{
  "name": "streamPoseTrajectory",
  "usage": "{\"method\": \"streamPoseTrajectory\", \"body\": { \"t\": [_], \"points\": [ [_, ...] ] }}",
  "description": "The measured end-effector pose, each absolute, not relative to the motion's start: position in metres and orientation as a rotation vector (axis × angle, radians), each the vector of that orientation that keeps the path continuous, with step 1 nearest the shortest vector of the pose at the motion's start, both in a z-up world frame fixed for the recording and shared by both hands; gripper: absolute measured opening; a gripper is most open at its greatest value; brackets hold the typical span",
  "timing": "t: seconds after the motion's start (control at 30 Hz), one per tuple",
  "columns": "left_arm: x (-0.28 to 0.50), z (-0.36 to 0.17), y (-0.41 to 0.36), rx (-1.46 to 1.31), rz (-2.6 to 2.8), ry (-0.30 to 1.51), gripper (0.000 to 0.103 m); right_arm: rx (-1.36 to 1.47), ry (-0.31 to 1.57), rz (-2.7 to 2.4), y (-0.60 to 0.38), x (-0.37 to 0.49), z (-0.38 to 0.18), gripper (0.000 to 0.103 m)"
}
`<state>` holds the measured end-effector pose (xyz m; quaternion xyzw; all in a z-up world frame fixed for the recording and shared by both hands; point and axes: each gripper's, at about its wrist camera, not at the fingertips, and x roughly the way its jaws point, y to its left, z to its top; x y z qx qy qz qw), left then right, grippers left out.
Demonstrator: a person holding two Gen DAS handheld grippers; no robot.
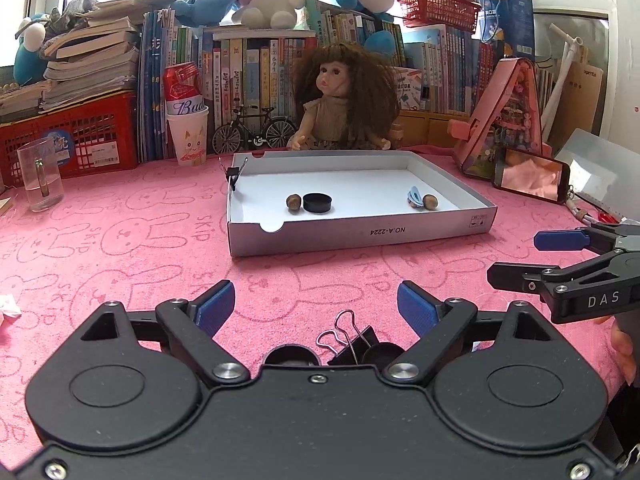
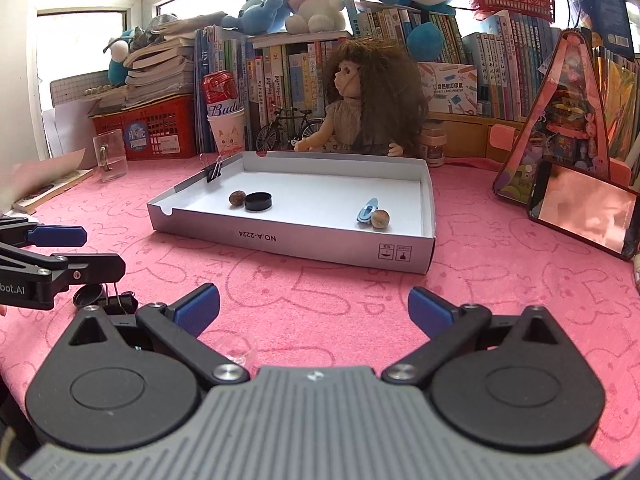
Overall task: Organize rigid objects
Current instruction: 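Grasp the black round cap with the left tool while the right tool grasps the clear plastic lid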
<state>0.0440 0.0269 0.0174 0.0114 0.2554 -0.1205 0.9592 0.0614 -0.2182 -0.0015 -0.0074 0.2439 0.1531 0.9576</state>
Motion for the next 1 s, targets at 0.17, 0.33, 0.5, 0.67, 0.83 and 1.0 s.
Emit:
{"method": "streamPoseTrajectory", "body": {
  "t": [0.17, 0.33, 0.5, 0.67, 0.83, 1.0],
  "points": [
    [0.038, 0.012, 0.031, 0.018, -0.240, 0.526, 0.088, -0.027, 0.501, 0.312, -0.216, 0.056, -0.007, 0.103],
    [0.033, 0.008, 0.033, 0.018, -0.240, 0.528, 0.088, -0.036, 0.500, 0.312, -0.215, 0.051, -0.011, 0.103],
    [0.026, 0.001, 0.034, 0.029, -0.238, 0.536, 0.088, -0.037, 0.506, 0.314, -0.214, 0.048, -0.014, 0.103],
    [0.025, -0.003, 0.034, 0.035, -0.226, 0.553, 0.087, -0.051, 0.505, 0.315, -0.212, 0.045, -0.016, 0.103],
    [0.026, -0.004, 0.037, 0.025, -0.221, 0.570, 0.081, -0.071, 0.506, 0.320, -0.207, 0.043, -0.017, 0.103],
    [0.027, -0.006, 0.039, 0.018, -0.220, 0.582, 0.073, -0.087, 0.501, 0.336, -0.203, 0.043, -0.016, 0.103]
  ]
}}
